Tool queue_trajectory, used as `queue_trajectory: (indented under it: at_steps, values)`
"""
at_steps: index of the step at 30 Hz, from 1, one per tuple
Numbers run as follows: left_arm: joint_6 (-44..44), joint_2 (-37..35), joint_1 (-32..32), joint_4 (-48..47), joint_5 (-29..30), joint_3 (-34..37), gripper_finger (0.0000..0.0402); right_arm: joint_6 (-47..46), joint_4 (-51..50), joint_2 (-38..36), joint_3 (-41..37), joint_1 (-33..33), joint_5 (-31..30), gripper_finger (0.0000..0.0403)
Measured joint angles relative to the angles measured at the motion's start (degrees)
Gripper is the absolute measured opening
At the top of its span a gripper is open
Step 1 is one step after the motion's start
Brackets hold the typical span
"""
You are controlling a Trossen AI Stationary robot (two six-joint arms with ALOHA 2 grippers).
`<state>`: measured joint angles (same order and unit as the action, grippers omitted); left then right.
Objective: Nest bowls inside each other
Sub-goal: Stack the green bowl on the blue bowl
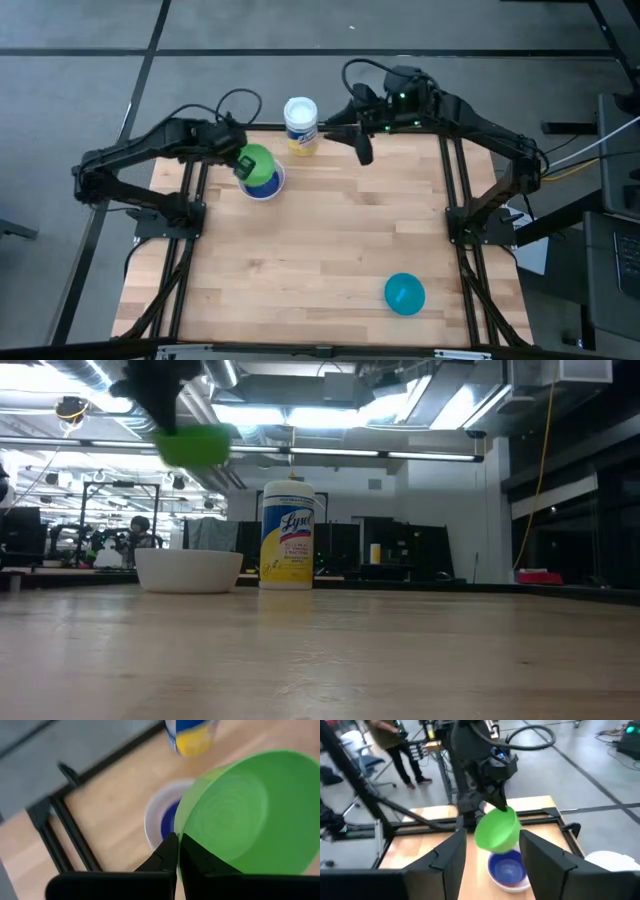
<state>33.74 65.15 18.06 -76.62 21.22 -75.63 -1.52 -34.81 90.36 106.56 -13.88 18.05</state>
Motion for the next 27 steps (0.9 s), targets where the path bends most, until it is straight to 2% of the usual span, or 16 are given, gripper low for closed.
queue_trajectory:
  at_steps: [4, 9, 14, 19, 27]
  values:
    - [-0.37, -2.29, 1.9, 1.23, -3.85, 9.17, 0.0002, 1.99, -2.49, -1.91, -0.01, 0.37, 2.93, 0.0169]
    - [-0.44, -4.2, 4.69, 13.62, -7.66, 21.61, 0.0002, 3.59, -6.27, -4.32, -0.01, 0.57, 2.53, 0.0157]
    - [-2.51, -4.5, 10.1, 24.39, -10.8, 29.7, 0.0002, 3.7, -12.67, -6.34, -0.04, 0.97, 4.71, 0.0159]
    - [-4.4, -4.38, 15.11, 29.92, -15.02, 34.63, 0.0002, 3.43, -16.9, -8.42, -0.09, 2.36, 4.71, 0.0172]
    - [-6.22, -3.99, 19.95, 37.08, -19.27, 37.76, 0.0002, 2.38, -22.65, -12.24, -3.12, 4.23, 1.64, 0.0173]
